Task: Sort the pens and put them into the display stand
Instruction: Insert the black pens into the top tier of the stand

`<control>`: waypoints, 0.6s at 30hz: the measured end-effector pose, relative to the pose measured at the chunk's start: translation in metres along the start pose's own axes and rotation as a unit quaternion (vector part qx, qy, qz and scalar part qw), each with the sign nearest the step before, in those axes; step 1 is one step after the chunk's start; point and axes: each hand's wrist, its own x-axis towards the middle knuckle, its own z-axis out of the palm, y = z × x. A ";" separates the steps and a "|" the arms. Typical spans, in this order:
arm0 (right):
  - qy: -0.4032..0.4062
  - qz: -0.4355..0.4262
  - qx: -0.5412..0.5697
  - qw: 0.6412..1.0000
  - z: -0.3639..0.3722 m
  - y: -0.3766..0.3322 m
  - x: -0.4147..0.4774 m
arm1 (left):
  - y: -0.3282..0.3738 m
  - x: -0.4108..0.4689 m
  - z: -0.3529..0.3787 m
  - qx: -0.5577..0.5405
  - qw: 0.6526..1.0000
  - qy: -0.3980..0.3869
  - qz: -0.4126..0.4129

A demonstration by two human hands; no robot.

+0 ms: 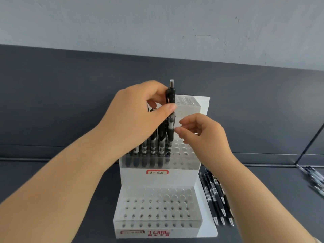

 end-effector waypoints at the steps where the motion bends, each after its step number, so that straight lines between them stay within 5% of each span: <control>1: -0.007 0.000 -0.002 1.000 -0.001 0.002 -0.001 | -0.002 0.002 0.003 0.014 1.000 -0.009 -0.003; 18: -0.066 0.000 -0.058 0.996 -0.005 0.020 -0.002 | -0.006 0.005 0.019 0.066 0.997 -0.007 -0.029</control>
